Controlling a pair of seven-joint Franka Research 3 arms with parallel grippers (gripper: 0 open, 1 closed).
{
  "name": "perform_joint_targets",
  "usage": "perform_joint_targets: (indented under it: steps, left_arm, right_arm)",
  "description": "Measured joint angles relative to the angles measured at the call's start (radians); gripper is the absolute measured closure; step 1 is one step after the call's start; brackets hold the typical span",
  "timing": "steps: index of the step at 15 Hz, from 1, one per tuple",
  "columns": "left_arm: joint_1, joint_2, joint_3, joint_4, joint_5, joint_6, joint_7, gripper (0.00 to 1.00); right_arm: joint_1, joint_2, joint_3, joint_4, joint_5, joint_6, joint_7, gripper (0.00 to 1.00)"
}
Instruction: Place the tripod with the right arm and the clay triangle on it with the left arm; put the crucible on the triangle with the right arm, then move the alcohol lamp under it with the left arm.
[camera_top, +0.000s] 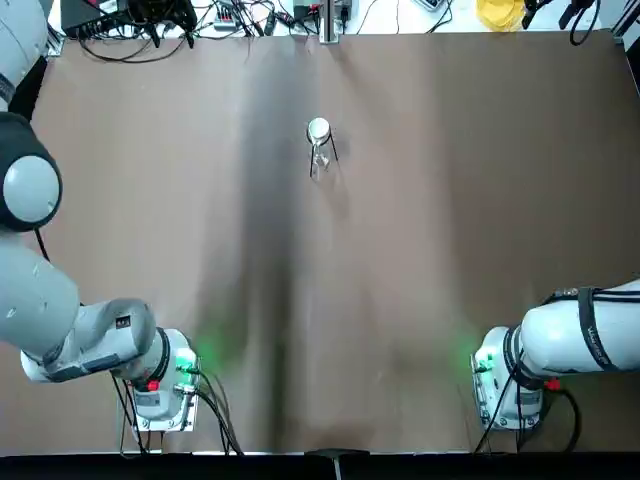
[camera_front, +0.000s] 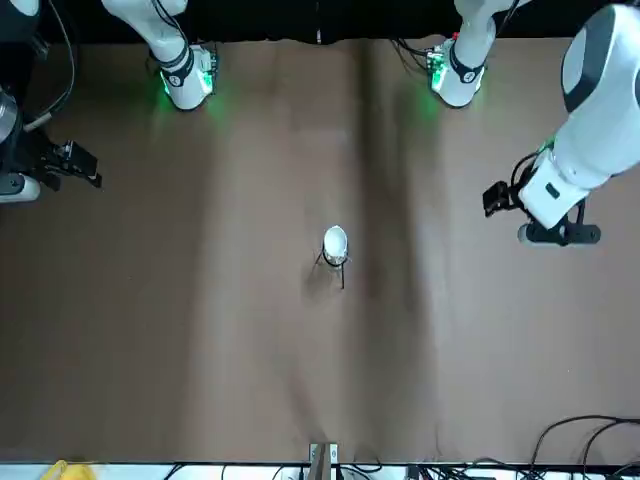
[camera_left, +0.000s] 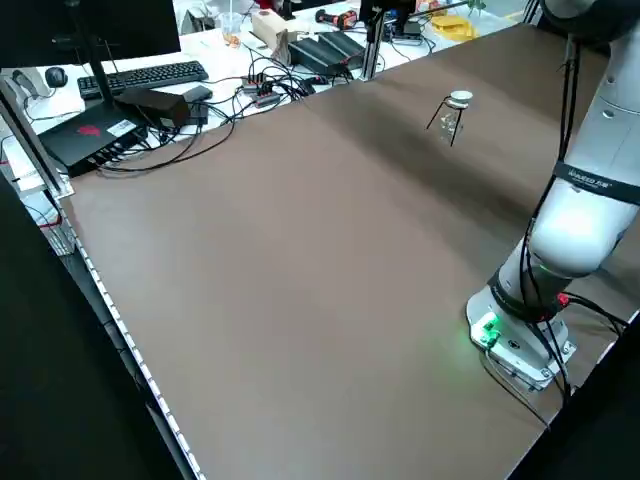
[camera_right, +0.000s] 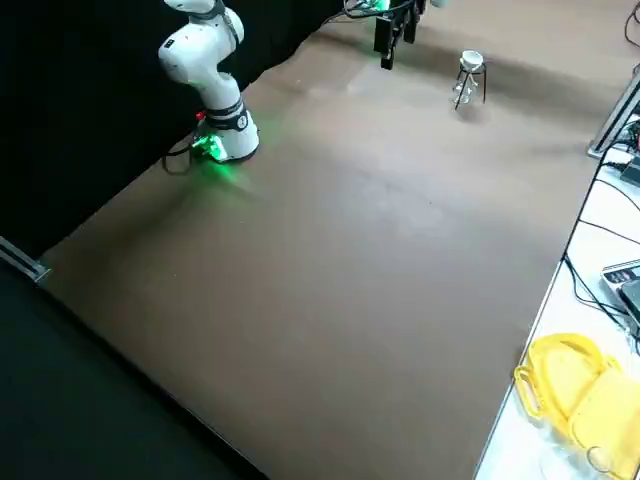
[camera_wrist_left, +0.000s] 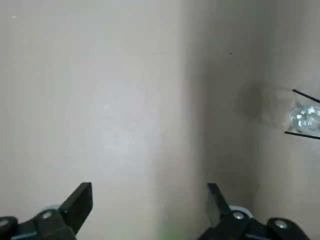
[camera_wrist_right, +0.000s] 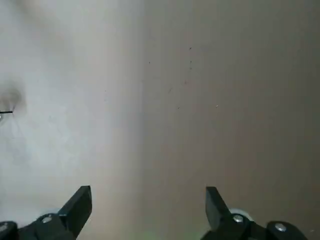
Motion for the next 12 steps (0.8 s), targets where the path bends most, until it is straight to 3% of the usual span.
perform_joint_targets:
  steps: [4, 12]
  left_arm:
    - [0.002, -0.047, 0.001, 0.000, 0.020, -0.027, -0.054, 0.00]
    - [0.008, -0.049, 0.006, -0.007, 0.020, -0.031, -0.068, 0.00]
  right_arm:
    - [0.000, 0.000, 0.000, 0.000, 0.000, 0.000, 0.000, 0.00]
    - [0.000, 0.000, 0.000, 0.000, 0.000, 0.000, 0.000, 0.00]
